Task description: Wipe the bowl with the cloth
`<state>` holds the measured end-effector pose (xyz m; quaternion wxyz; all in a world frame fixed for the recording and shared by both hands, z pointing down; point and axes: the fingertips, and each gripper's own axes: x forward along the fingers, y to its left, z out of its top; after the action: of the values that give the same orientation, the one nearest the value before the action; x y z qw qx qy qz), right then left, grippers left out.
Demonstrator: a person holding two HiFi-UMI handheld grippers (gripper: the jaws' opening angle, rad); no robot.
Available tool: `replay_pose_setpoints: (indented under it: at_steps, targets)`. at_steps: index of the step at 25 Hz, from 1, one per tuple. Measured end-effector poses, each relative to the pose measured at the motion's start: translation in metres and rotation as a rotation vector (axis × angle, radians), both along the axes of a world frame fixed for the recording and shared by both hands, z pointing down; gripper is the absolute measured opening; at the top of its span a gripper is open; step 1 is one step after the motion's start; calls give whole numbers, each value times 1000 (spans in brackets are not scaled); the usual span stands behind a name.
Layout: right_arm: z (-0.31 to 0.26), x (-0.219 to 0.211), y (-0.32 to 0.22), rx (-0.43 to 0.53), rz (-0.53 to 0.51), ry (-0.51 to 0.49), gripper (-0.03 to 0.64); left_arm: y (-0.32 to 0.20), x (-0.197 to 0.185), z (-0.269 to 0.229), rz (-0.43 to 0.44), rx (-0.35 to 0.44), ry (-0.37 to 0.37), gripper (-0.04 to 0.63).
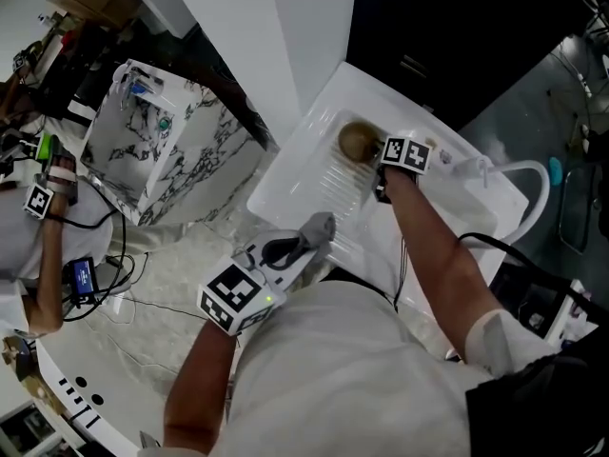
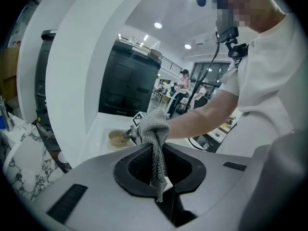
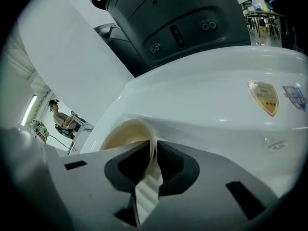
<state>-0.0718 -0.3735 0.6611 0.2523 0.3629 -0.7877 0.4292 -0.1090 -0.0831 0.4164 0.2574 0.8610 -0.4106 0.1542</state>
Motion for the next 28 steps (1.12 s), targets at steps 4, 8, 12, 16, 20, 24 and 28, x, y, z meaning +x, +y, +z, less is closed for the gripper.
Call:
replay_pose_setpoints:
  at_steps: [4, 8, 12, 16, 20, 24, 28]
  targets:
    - [-3, -1, 2, 1, 6, -24, 23, 2, -3, -1, 7, 2, 6, 35]
    - [-5, -2, 4, 2, 15, -36, 29, 3, -7, 1, 8, 5, 15, 35]
    - [-10, 2, 7, 11, 32, -43, 117, 3, -5, -1, 39, 17, 30, 35]
    - [-19, 7, 13, 27, 47, -40, 126, 7, -3, -2, 69, 32, 37, 35]
    - [-30, 16, 24, 46, 76, -38, 126, 13, -5, -2, 97, 41, 39, 35]
    - [-38, 19, 52, 72, 50, -21, 126, 24, -7, 1, 132, 37, 22, 35]
    - [-47, 30, 82, 87, 27, -10, 74, 29, -1, 2, 182, 51, 30, 35]
